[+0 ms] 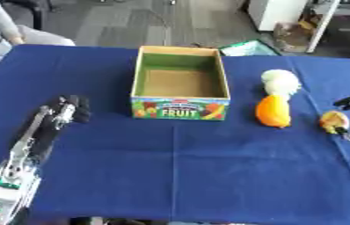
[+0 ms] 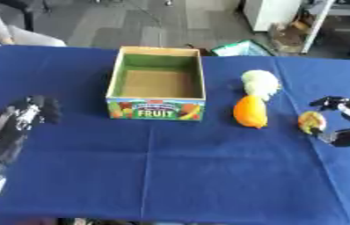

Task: Pick up objects on the table and place them in the box.

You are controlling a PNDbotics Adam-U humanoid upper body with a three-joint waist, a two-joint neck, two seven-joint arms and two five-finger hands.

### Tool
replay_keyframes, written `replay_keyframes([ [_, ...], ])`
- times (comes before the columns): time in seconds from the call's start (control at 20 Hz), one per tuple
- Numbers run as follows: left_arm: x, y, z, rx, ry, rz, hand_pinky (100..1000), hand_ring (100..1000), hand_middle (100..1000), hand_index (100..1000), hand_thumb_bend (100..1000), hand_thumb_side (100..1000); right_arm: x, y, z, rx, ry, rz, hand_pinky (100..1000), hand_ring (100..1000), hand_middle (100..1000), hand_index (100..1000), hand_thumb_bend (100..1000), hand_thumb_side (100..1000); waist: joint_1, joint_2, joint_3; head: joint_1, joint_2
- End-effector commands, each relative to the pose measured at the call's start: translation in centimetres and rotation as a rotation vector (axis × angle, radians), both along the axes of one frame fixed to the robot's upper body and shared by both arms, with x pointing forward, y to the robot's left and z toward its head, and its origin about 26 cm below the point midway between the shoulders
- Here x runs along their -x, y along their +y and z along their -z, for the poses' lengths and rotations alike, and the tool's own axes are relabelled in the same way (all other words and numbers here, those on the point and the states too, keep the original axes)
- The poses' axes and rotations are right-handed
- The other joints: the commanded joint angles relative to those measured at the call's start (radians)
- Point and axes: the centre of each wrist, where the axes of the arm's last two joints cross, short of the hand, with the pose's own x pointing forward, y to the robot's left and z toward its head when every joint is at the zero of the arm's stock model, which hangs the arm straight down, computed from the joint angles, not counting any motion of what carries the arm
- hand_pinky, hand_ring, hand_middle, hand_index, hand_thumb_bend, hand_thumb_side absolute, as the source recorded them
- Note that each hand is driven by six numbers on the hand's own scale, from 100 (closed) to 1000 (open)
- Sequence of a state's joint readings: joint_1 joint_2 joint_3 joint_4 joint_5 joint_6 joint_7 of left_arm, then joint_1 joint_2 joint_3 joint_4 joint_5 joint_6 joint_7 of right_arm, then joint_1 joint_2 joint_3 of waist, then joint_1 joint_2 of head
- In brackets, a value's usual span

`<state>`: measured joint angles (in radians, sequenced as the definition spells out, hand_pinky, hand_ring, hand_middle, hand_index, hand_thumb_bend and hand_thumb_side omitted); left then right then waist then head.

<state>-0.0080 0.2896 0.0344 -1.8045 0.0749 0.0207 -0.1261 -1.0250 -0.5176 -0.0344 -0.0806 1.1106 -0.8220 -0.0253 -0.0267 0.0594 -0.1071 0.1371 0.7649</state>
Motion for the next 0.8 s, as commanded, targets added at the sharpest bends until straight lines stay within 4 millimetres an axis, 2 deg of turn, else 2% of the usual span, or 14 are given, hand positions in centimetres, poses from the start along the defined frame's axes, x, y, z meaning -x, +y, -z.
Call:
replay_keyframes([
  [0.05, 0.0, 0.0, -0.8, -0.006, -0.029, 0.004, 649, 635, 598, 682, 101, 678, 0.0, -1.2, -1.2, 0.045, -0.051, 0.052, 867, 843, 863, 919, 250, 293, 0.002, -0.005, 0.002, -0.006, 0.005],
  [0.5, -0.1, -0.2, -0.7, -0.007, -0.03, 0.008, 650, 637, 599, 682, 100, 692, 0.6, -0.9, 0.3, 0.094, -0.124, 0.135, 835, 814, 834, 912, 252, 226, 0.01, 0.015, 0.008, -0.019, 0.005],
  [0.8, -0.1, -0.3, -0.7, -0.005, -0.029, 0.008, 651, 637, 599, 683, 100, 696, 0.8, -0.4, 1.1, 0.106, -0.179, 0.164, 780, 695, 734, 852, 221, 226, 0.013, 0.02, 0.011, -0.022, 0.005],
])
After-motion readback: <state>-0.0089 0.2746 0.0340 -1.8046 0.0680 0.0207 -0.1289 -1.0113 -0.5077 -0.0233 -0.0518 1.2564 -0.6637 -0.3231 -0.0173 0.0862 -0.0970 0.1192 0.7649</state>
